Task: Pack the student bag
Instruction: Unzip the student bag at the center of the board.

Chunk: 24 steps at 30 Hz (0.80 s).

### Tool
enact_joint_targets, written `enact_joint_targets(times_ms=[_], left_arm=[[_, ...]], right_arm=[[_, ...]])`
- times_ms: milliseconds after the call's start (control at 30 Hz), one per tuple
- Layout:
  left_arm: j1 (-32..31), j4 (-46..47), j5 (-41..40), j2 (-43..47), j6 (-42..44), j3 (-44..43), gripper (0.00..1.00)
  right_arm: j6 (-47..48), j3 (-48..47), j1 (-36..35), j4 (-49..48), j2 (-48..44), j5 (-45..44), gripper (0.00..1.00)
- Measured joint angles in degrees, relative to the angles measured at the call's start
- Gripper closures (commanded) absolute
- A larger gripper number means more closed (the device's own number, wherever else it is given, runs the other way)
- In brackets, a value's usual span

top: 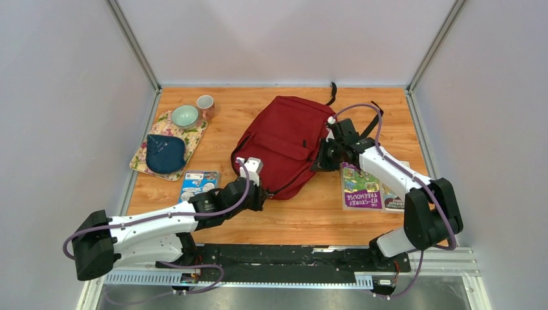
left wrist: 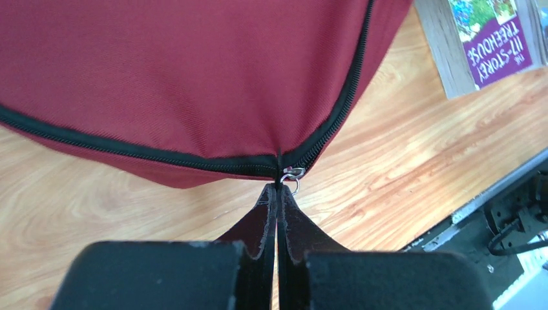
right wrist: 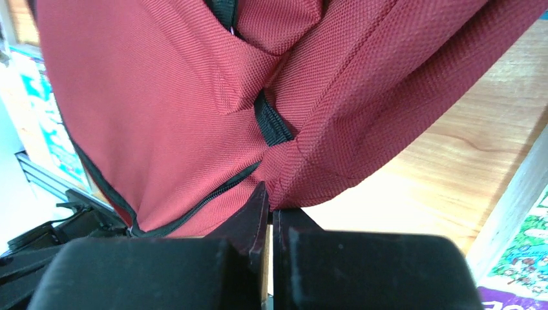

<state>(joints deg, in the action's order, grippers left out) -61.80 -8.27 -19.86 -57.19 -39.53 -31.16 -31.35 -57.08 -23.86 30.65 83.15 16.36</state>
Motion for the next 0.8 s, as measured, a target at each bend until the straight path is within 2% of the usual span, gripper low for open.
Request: enact_joint_targets(times_ms=[133, 367, 400, 467, 500, 567, 600, 633, 800], left_arm=[[-0.4, 3.5, 4.2, -3.6, 0.8, -0.4, 1.00], [-2.3, 7.6, 11.1, -12.0, 3.6, -6.7, 1.00], [-2.3, 8.5, 12.1, -12.8, 3.9, -7.3, 1.00], [-2.4, 9.5, 13.0, -13.8, 4.0, -7.9, 1.00], [-2.4, 9.9, 13.2, -14.0, 4.0, -7.9, 1.00], [-2.4, 9.9, 13.1, -14.1, 4.0, -7.9, 1.00], [-2.4, 9.9, 12.8, -14.1, 3.9, -7.9, 1.00], [-2.4, 9.8, 12.5, -14.1, 3.9, -7.9, 1.00], [-2.6, 9.4, 10.8, -14.1, 3.6, -7.9, 1.00]], right_arm=[[1.8, -0.6, 1.5, 0.8, 3.0, 0.4, 1.00], [2.4, -2.1, 4.6, 1.6, 5.2, 0.4, 0.89], [2.5, -2.5, 4.9, 1.7, 5.3, 0.5, 0.81], [2.6, -3.6, 5.4, 1.7, 5.9, 0.5, 0.75], [2.6, -4.3, 5.5, 1.9, 6.3, 0.5, 0.64], [2.9, -5.4, 5.6, 2.2, 7.2, 0.5, 0.52], [3.2, -5.6, 5.6, 2.3, 7.3, 0.5, 0.38], [3.6, -5.6, 5.6, 2.7, 7.3, 0.2, 0.34], [4.1, -2.7, 5.7, 3.9, 1.8, -3.2, 0.32]])
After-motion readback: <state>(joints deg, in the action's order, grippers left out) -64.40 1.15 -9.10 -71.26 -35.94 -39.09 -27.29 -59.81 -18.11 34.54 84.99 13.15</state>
